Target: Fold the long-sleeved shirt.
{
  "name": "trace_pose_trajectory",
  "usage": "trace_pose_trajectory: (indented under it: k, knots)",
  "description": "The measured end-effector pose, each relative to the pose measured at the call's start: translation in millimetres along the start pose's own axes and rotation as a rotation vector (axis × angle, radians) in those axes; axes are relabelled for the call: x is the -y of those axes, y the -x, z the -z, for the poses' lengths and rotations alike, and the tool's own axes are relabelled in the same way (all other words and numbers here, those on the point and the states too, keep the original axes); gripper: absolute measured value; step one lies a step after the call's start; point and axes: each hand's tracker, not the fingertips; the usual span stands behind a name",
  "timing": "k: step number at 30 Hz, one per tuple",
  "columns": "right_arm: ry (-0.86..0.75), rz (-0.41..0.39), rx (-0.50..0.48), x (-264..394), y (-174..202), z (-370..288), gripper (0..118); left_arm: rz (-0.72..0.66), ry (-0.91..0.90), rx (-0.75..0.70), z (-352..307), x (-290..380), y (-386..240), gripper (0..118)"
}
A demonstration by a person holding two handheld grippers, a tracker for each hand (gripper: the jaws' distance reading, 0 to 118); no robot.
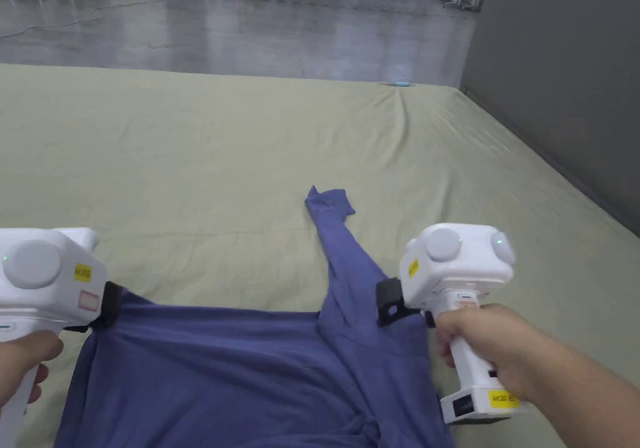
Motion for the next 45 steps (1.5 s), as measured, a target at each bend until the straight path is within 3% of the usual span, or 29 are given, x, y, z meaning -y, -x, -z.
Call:
trace_pose_trajectory:
  k: [2,5,7,10,12,16,21,24,29,37,42,45]
  knots:
    - [-0.003,-0.064,0.054,10.0,8.3,6.0,37,-0.010,0.007,-0.009,0.5,4.1,7.6,0]
    - [-0.052,-0.186,0.095,19.4,23.8,-4.9,16,-0.018,0.021,-0.027,3.7,9.1,19.0,0]
    - [-0.032,-0.154,0.065,26.6,24.1,-15.8,0,-0.059,0.035,-0.025,4.5,15.3,28.9,0]
    - [-0.100,-0.127,-0.072,33.7,12.7,-55.0,0,-0.150,0.042,0.032,-6.5,21.9,42.8,0]
    - [-0.186,-0.133,-0.070,37.0,1.6,-98.1,0,-0.161,0.020,0.049,-28.4,21.0,49.3,0]
    - [-0.325,-0.217,-0.013,35.1,-21.6,-195.3,0,-0.151,-0.060,0.087,-91.6,2.4,60.8,0]
    - [-0.439,-0.227,-0.054,23.3,-26.5,-300.3,0,-0.163,-0.163,0.142,-167.3,-41.8,66.4,0]
    - [-0.526,-0.295,0.020,-5.3,-9.7,-346.1,0,-0.117,-0.247,0.112,-204.5,-80.5,56.7,0]
    - [-0.663,-0.308,0.095,-83.2,19.1,-412.2,0,-0.123,-0.391,0.057,-265.0,-161.6,52.5,0]
    - [-0.826,-0.273,0.221,-200.6,53.5,-504.2,0,-0.127,-0.629,-0.037,-357.2,-285.0,53.4,0]
    - [-0.962,-0.238,0.281,-238.4,71.0,-565.2,0,-0.137,-0.775,-0.079,-404.9,-332.3,52.3,0]
    - [-1.002,-0.208,0.277,-242.8,81.2,-599.8,0,-0.177,-0.771,-0.089,-425.5,-355.4,52.6,0]
